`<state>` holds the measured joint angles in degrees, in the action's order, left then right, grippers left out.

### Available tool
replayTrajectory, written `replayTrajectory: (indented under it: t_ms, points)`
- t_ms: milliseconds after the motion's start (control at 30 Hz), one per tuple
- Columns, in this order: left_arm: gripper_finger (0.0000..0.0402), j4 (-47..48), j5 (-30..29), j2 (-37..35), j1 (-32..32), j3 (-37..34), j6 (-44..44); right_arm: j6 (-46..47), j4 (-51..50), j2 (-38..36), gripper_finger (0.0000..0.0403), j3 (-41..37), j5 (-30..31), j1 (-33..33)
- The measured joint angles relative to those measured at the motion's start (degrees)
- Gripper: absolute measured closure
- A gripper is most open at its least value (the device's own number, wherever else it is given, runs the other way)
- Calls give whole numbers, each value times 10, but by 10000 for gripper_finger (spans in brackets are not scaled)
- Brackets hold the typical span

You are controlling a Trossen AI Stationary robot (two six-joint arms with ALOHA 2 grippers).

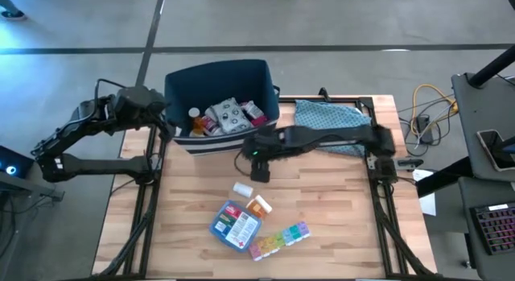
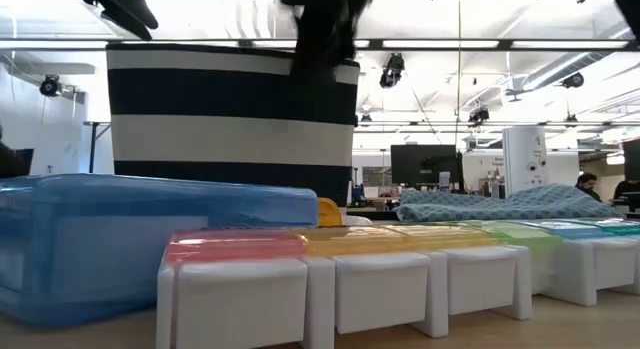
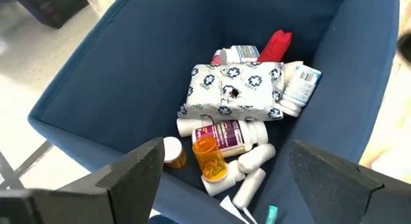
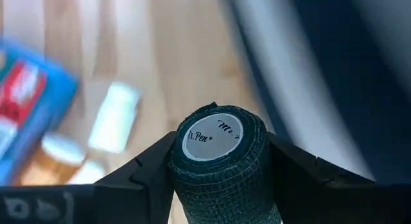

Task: Pick & place medical supplies in basket/bin
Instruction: Put the black bandage into the blue bin, then put the white pill bottle into the blue bin

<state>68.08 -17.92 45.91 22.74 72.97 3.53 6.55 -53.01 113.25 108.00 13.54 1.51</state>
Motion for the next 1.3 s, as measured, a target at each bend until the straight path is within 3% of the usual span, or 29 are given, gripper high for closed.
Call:
replayTrajectory:
  t_ms: [100, 200, 267, 367, 533, 600, 733, 833, 967, 1300]
  points:
    - [93, 2, 0, -6, 0, 0, -2, 58, 37, -58, 210, 2, 63, 11]
    - [93, 3, 0, -15, 0, 0, -17, 88, 169, -103, 208, 5, 128, 3]
    - [93, 3, 0, -19, 0, 0, -26, 114, 268, -109, 206, 8, 126, -35]
    - [93, 2, 0, -23, 0, 0, -39, 161, 342, -80, 201, 8, 59, -116]
    - [93, 9, 0, -26, 0, 0, -41, 275, 305, -27, 190, 33, -96, -198]
    - [93, 16, 0, -27, 0, 0, -41, 273, 294, -19, 188, 51, -121, -206]
    - [93, 24, 0, -38, 0, -2, -40, 209, 262, 0, 187, 88, -92, -194]
    - [93, 25, 0, -47, 0, -7, -36, 134, 223, 7, 186, 118, -44, -173]
    - [93, 25, 5, -61, 0, -11, -28, 106, 142, 20, 168, 161, 24, -156]
    - [93, 24, 28, -74, 0, -11, 40, 83, 118, 29, 87, 195, 30, -142]
